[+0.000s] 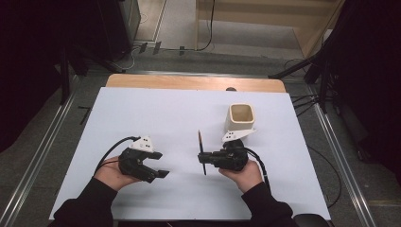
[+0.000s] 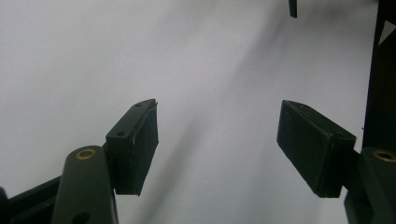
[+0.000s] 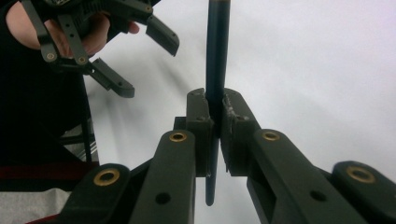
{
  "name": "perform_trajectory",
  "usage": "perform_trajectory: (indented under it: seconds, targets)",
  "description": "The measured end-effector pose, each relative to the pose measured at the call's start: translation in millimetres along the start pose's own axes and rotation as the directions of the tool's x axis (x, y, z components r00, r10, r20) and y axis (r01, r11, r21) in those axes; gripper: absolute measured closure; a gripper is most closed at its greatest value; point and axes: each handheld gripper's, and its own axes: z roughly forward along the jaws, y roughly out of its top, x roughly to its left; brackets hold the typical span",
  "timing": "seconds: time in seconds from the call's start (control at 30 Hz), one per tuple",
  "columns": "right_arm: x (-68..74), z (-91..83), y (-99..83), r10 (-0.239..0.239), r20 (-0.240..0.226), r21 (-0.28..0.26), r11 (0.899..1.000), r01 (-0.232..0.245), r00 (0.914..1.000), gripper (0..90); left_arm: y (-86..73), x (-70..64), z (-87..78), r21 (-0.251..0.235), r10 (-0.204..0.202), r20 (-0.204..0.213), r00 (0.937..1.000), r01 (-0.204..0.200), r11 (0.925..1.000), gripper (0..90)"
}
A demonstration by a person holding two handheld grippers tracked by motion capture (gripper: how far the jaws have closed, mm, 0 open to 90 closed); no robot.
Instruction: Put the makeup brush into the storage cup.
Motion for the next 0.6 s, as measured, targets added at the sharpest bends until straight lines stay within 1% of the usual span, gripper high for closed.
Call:
perform_trajectory:
  seconds: [0.13, 0.27, 0.4, 0.6]
  targets:
    - [-0.7, -3.9, 1.8, -0.012, 0.017, -0.004, 1.000, 0.012, 0.9998, 84.2, -1.3, 0.2, -0.1, -0.004, -0.007, 0.005, 1.0000, 0.007, 1.0000, 29.1]
    - [-0.4, -6.8, 3.5, -0.014, 0.033, -0.008, 1.000, 0.015, 0.9994, 84.2, -1.5, 0.6, -0.4, -0.013, -0.011, 0.013, 0.9998, 0.012, 0.9998, 26.0]
    - [-1.8, -10.9, 6.0, -0.017, 0.046, -0.013, 1.000, 0.018, 0.9988, 84.2, -2.0, 0.1, -0.4, -0.018, -0.003, 0.023, 0.9997, 0.003, 0.9998, 24.3]
    - [-3.8, -17.7, 11.4, -0.026, 0.064, -0.025, 0.999, 0.028, 0.9976, 84.2, -2.9, 0.8, 0.5, -0.004, -0.001, 0.010, 1.0000, 0.001, 1.0000, 24.1]
